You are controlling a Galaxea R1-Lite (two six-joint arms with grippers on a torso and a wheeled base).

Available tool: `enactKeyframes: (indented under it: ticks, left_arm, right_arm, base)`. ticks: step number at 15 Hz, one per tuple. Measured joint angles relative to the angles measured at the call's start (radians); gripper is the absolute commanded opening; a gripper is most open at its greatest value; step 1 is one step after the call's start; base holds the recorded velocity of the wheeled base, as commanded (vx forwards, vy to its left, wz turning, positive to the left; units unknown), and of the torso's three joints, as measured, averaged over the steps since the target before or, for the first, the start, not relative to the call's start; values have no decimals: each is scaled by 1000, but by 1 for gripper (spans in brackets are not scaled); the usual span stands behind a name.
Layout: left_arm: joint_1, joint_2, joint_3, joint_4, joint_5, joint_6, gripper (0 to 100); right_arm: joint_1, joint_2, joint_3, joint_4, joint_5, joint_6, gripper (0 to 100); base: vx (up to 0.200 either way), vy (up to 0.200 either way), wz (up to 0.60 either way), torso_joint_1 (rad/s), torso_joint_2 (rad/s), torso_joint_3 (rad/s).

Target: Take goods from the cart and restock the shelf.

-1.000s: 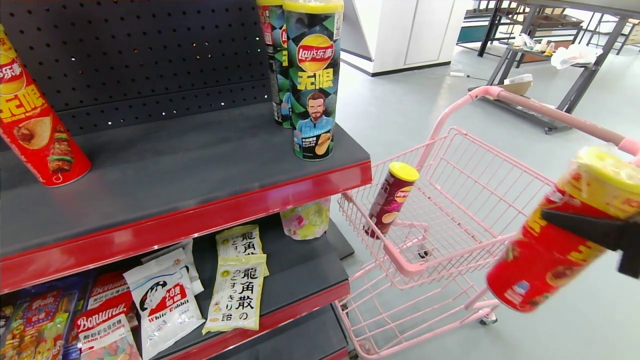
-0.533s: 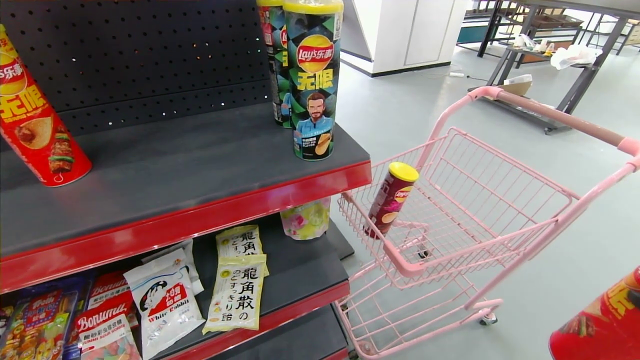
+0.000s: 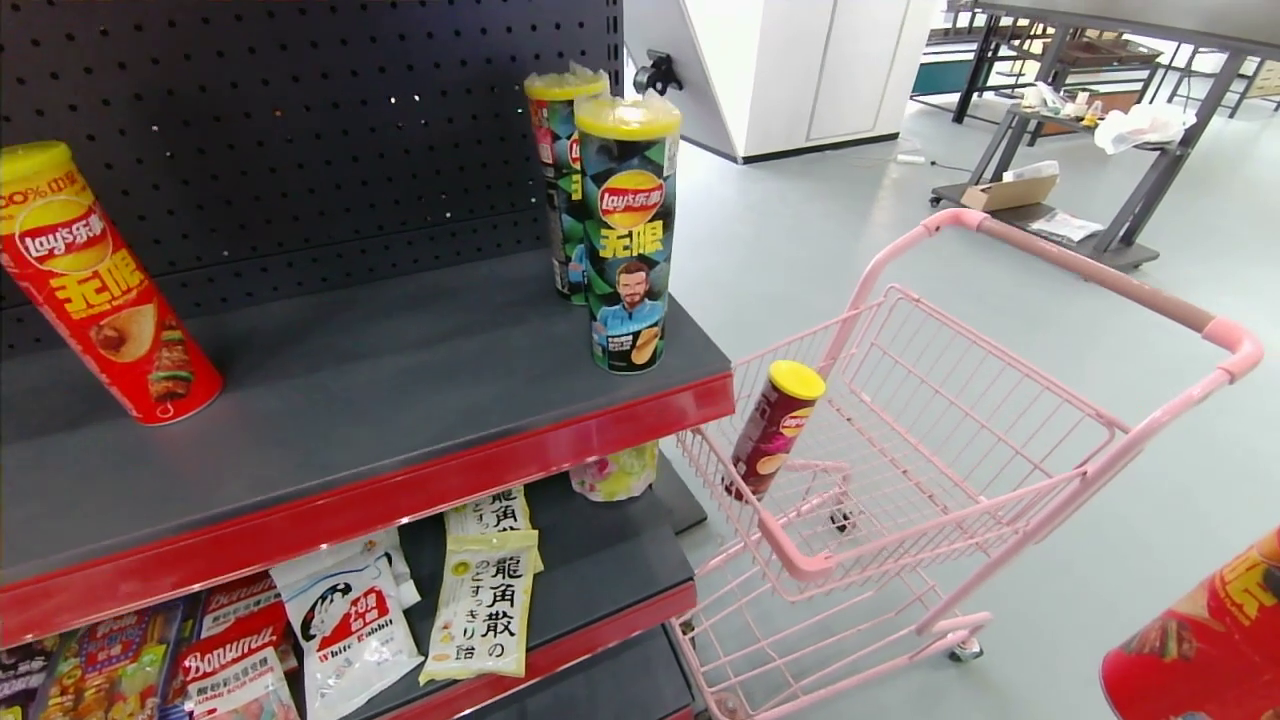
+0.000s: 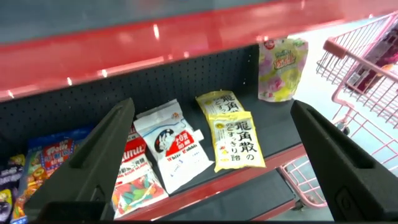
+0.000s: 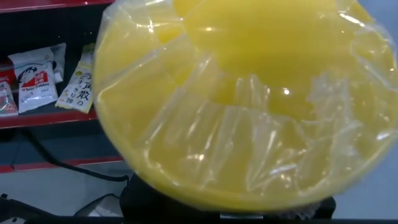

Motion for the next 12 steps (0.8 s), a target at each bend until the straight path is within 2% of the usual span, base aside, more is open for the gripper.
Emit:
enactKeyframes:
  ticks: [4, 12]
  left_arm:
    - [0, 0, 0, -1, 0, 0, 100]
    - [0, 0, 0, 0, 0, 0, 100]
  right_arm:
    - [0, 18, -2, -4, 0, -12, 0]
    - [0, 34, -1, -4, 1, -25, 0]
  base:
    - [0, 0, 0, 224, -570, -358]
    - [0, 0, 0, 162, -389, -235]
